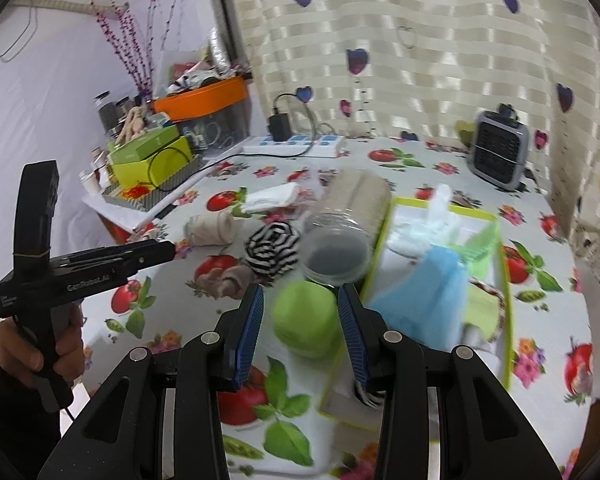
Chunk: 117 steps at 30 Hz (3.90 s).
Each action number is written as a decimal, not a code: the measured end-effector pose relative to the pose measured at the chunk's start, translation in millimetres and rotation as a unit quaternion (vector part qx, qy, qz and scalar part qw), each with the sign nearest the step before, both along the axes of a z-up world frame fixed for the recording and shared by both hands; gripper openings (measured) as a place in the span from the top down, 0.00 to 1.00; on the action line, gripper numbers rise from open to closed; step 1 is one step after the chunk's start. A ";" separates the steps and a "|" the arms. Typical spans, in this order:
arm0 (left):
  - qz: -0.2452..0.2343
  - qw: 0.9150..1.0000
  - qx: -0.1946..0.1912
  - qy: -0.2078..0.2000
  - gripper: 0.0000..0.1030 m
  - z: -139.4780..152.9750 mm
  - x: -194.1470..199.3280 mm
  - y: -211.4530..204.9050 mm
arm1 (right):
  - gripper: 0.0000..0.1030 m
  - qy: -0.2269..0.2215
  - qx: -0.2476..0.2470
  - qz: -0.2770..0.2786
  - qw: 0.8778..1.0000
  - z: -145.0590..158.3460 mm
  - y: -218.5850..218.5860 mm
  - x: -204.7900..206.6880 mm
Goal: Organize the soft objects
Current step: 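Move the right gripper to the black-and-white striped sock ball and grasp it, then grasp the beige rolled sock with the left gripper while the right gripper holds the striped sock, then carry the beige sock and striped sock over the white box with both grippers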
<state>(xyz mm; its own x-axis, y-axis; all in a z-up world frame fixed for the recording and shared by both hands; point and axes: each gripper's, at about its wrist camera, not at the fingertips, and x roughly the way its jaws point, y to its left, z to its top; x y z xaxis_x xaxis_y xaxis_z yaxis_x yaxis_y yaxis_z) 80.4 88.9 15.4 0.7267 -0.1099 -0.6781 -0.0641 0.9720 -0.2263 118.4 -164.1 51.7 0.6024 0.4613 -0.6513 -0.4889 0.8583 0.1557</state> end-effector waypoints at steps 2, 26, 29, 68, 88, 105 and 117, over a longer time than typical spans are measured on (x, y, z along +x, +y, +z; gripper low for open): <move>0.009 1.000 -0.002 0.004 0.63 -2.7 1.4 7.7 | 0.61 0.000 0.001 0.011 1.000 -0.3 10.1 1.8; 0.062 0.997 -0.034 0.033 0.63 -38.6 32.3 75.7 | 0.59 0.030 -0.088 0.074 0.993 -40.5 131.6 66.1; 0.068 0.996 -0.037 0.033 0.63 -40.9 41.8 81.3 | 0.59 0.044 -0.113 0.069 0.990 -51.7 143.8 77.6; 0.024 0.997 -0.061 0.037 0.50 -53.7 102.9 81.6 | 0.90 0.055 -0.179 0.100 0.977 -83.3 178.0 87.1; -0.072 0.997 0.030 0.026 0.50 -41.1 112.6 47.7 | 0.90 0.021 -0.112 0.074 0.991 -46.6 132.3 80.0; -0.056 0.996 0.029 0.066 0.57 -70.3 132.1 45.6 | 0.90 0.019 -0.080 0.071 0.994 -42.5 116.1 78.8; 0.007 0.999 0.023 0.032 0.58 -45.6 94.7 38.3 | 0.90 0.013 -0.067 0.069 0.995 -35.0 104.7 68.3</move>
<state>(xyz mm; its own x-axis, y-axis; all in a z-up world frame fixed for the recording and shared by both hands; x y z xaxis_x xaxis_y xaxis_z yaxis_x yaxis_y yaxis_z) 175.1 127.2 -30.2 0.6823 -0.0677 -0.7279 -0.0905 0.9802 -0.1760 186.7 -59.5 16.7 0.5220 0.4466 -0.7266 -0.6006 0.7974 0.0587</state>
